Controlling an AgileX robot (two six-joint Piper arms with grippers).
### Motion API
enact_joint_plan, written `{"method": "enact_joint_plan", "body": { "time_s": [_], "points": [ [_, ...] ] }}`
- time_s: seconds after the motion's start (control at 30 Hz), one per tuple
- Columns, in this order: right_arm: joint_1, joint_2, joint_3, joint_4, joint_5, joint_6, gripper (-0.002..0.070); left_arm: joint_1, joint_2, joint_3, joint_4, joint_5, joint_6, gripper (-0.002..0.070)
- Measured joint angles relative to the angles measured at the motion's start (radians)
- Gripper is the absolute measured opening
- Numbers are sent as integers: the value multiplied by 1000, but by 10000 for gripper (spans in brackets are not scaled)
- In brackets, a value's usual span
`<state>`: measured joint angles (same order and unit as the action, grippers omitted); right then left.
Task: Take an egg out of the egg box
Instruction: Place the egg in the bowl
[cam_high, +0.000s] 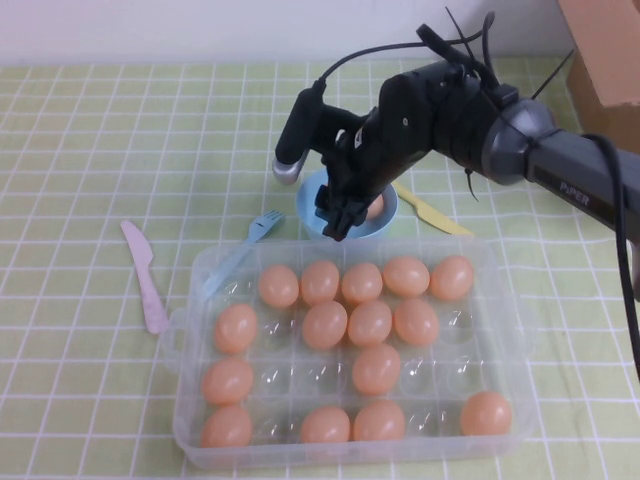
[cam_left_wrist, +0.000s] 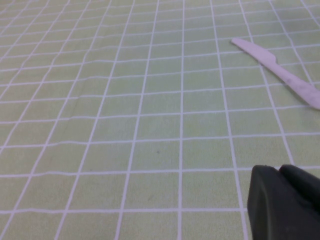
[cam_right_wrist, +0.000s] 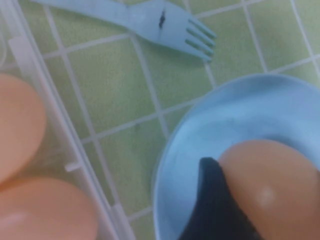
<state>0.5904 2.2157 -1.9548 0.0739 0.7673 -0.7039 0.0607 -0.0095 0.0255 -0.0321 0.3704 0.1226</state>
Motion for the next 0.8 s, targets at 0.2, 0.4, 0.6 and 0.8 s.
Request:
{"method": "enact_joint_plan", "body": {
  "time_s": [0.2, 0.4, 0.6, 0.8],
  "points": [
    [-10, 2, -4, 20, -6, 0, 431, 0, 0, 0, 0, 0, 0, -4],
    [-11, 2, -4, 21, -6, 1, 443, 0, 0, 0, 0, 0, 0, -3],
    [-13, -12, -4, 21, 23, 14, 307, 0, 0, 0, 0, 0, 0, -3],
    [-32, -115, 30, 30, 60, 154, 20, 0, 0, 0, 0, 0, 0, -3]
  ]
}}
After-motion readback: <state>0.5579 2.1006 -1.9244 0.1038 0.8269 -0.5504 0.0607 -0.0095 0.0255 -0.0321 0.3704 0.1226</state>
